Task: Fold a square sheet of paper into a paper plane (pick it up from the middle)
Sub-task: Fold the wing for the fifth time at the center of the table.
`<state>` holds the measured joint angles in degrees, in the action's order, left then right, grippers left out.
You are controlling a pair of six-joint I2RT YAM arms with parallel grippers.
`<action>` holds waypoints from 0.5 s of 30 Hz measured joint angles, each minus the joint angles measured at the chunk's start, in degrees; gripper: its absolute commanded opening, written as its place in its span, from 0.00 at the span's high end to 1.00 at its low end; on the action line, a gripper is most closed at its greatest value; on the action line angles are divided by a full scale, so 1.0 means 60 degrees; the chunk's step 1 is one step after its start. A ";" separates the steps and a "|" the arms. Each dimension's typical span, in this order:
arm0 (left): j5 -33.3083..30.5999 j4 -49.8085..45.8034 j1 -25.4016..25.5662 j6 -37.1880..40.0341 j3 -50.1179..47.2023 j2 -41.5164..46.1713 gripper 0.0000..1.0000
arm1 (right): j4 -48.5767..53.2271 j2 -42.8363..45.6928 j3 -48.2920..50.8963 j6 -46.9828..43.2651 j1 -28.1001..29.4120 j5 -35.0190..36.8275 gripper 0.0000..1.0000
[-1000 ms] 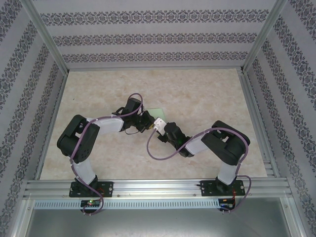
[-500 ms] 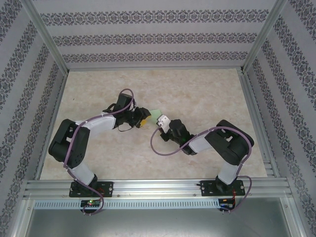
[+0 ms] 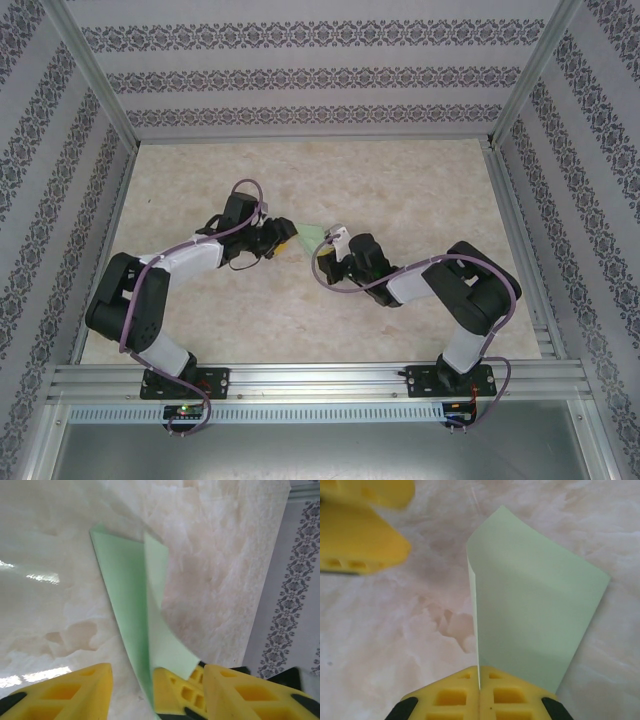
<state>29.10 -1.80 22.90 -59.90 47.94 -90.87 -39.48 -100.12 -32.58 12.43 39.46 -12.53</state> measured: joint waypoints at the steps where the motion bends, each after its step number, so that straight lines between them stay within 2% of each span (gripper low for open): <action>1: 0.0047 0.0124 0.0018 0.0066 -0.0142 0.0000 0.51 | 0.0004 0.0000 -0.0062 0.0211 -0.0033 -0.0120 1.00; 15: 0.0605 0.1515 0.0645 0.0597 -0.0448 -0.0772 0.62 | 0.0197 -0.0106 -0.0200 0.2146 -0.0426 -0.1479 1.00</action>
<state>32.73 7.29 26.76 -56.31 45.25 -95.50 -38.30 -100.75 -33.78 25.30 36.91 -21.41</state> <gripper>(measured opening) 0.388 0.051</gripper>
